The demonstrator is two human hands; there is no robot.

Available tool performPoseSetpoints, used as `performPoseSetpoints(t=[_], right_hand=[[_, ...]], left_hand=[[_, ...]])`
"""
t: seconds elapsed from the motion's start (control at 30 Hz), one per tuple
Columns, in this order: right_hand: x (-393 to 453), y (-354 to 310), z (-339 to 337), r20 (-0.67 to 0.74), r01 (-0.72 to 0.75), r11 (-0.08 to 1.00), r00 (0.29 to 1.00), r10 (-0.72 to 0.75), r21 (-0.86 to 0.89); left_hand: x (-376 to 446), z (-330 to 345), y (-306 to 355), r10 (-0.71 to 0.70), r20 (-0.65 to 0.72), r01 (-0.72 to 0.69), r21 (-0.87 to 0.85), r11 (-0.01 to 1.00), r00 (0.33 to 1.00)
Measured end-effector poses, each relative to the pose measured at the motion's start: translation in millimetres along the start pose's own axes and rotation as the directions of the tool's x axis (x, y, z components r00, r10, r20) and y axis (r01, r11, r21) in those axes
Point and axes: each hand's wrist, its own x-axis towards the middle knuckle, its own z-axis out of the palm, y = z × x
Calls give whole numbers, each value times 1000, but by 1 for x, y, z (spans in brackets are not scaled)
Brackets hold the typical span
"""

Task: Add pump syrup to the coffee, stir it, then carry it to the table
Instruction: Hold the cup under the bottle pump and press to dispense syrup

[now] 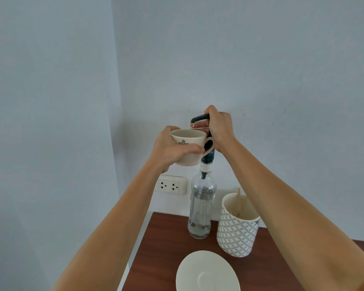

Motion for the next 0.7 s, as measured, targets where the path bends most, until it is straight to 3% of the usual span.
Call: performPoseSetpoints(t=[0.43,0.6,0.7], right_hand=[[-1,-12,-5,55,-4,1000,998,4,-6],[-16,-18,-14,-47,49,977,997,-60,-210],[-38,-10,-24,-169,193,896,945,-279,-400]], left_hand=[[-4,-1,6,7,-1,-7,6,1000,1000],[-11,0,9,18,-8,-17,15,1000,1000],[-18,1,6,32,-7,-32,23,999,999]])
